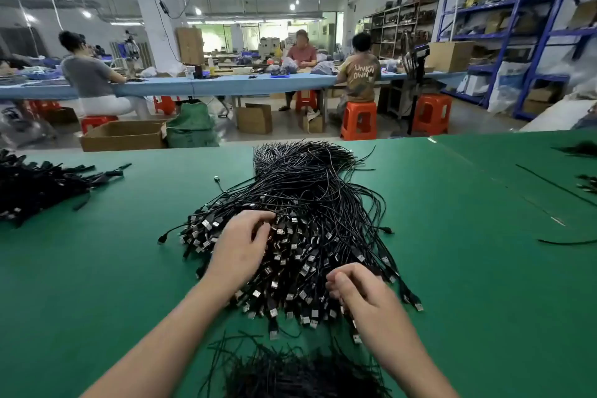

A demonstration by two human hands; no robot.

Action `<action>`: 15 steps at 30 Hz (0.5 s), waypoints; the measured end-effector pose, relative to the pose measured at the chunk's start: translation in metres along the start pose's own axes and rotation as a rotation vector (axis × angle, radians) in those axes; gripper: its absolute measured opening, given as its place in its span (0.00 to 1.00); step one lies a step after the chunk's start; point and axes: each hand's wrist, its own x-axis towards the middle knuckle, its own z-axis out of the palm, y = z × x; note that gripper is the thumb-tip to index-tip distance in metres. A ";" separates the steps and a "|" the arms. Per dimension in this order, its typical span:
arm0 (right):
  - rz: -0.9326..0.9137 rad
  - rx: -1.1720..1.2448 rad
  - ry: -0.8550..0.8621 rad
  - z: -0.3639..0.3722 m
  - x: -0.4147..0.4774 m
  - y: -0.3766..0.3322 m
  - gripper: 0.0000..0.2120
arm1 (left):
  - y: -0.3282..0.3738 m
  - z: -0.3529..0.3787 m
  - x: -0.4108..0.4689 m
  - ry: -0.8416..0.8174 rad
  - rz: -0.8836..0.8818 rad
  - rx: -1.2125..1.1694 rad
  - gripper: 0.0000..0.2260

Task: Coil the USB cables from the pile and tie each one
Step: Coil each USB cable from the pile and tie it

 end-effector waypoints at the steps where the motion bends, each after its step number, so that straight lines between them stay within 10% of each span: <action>1: 0.006 0.018 0.001 0.004 0.006 0.007 0.10 | -0.010 0.007 0.017 0.020 0.023 0.085 0.12; 7: 0.077 0.059 -0.040 0.013 0.019 0.026 0.10 | -0.049 0.024 0.078 -0.125 0.006 0.509 0.21; 15: 0.112 0.060 -0.062 0.007 0.018 0.034 0.13 | -0.053 0.021 0.087 0.077 0.112 0.525 0.03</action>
